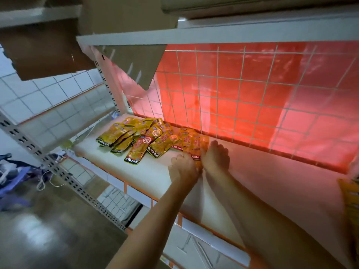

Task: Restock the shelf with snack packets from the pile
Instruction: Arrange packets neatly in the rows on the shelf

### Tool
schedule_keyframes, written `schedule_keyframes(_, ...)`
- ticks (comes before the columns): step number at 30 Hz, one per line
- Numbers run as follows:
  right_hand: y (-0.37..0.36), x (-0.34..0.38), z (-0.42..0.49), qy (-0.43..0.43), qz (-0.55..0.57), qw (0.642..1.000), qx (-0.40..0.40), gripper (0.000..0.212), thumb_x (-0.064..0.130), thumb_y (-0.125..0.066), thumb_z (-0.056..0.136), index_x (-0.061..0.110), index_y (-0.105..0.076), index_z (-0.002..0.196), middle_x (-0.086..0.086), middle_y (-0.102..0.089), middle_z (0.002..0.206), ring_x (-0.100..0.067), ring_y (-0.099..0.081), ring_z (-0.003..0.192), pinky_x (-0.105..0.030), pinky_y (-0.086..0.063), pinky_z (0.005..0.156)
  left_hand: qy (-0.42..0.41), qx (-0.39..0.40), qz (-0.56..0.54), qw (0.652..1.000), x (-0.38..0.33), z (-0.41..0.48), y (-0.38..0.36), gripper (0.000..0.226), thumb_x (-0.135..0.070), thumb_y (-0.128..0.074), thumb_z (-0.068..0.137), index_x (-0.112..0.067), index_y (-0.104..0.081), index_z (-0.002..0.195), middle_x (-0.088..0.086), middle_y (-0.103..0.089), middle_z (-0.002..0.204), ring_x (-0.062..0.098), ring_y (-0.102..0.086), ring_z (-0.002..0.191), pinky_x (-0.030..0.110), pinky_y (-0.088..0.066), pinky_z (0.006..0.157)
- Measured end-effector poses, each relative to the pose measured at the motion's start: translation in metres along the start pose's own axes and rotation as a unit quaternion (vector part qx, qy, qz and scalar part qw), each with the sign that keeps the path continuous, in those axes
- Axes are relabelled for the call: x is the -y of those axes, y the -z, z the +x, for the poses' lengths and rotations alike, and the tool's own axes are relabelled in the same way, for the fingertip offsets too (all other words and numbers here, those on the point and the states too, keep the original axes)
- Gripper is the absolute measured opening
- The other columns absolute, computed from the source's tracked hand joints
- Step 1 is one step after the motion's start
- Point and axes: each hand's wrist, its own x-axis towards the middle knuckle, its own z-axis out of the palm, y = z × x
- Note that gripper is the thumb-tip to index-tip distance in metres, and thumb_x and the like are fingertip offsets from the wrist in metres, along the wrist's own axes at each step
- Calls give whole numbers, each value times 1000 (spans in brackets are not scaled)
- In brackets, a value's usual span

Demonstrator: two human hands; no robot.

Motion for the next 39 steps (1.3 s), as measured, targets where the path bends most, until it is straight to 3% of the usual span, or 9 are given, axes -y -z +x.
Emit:
schedule_keyframes(3,-16,6,13,-30,-14,999,-20,53,49,-54,89,8,-45,121,-16,-53,124,-34,-44,119,-43,-40,92,11,19,-31,999,3,9,1,48,-39,-51,91,-4,-45,124,16,-52,124,33,-49,115,38,-43,91)
schedule_keyframes(8,-26,9,26,-51,-32,998,-35,67,50,-63,82,5,-41,127,-16,-49,126,-34,-43,119,-42,-40,90,27,68,-127,989,4,19,6,53,-49,-47,94,-5,-52,122,18,-50,118,39,-54,110,38,-44,91)
schedule_keyframes(18,-1,-17,26,-103,60,993,14,47,29,-57,90,2,-46,127,-18,-52,129,-34,-51,120,-37,-43,94,-17,88,-169,982,5,22,-4,63,-44,-66,83,-1,-42,122,21,-61,117,40,-57,110,39,-45,86)
schedule_keyframes(24,38,-64,-14,-125,172,977,-18,32,24,-70,79,9,-56,103,-15,-64,109,-33,-59,104,-36,-45,78,-9,42,-257,966,-11,3,-8,48,-31,-59,92,-1,-42,125,23,-63,114,41,-58,106,40,-45,85)
schedule_keyframes(27,64,-96,-41,-118,229,964,-64,22,13,-66,80,10,-59,101,-12,-67,104,-33,-60,100,-34,-42,73,-24,56,-369,928,-36,-12,-12,42,-30,-62,91,-8,-46,123,13,-66,110,33,-63,99,41,-51,84)
schedule_keyframes(30,88,-123,-65,-131,254,952,-106,18,7,-60,79,10,-58,97,-11,-66,99,-32,-59,95,-29,-32,64,-21,88,-472,877,-70,-32,-15,31,-40,-69,85,-20,-52,101,2,-69,97,16,-66,81,30,-56,65)
schedule_keyframes(33,110,-152,-86,-143,250,947,-140,20,3,-53,81,12,-54,99,-8,-63,94,-31,-58,93,-30,-28,62,-46,144,-520,841,-106,-54,-22,23,-34,-71,84,-23,-55,96,2,-68,95,21,-69,86,39,-60,71)
schedule_keyframes(36,134,-183,-108,-153,249,940,-175,21,3,-49,84,11,-53,103,-11,-63,97,-31,-59,95,-38,-44,74,-77,192,-550,809,-136,-76,-25,11,-20,-67,89,-23,-59,96,5,-70,98,18,-70,81,32,-59,65)
schedule_keyframes(39,157,-211,-127,-175,264,930,-188,29,3,-45,84,13,-53,110,-12,-65,102,-31,-61,98,-47,-49,85,-91,239,-575,777,-158,-94,-27,9,-13,-62,92,-16,-61,101,8,-70,99,16,-69,78,26,-55,63)
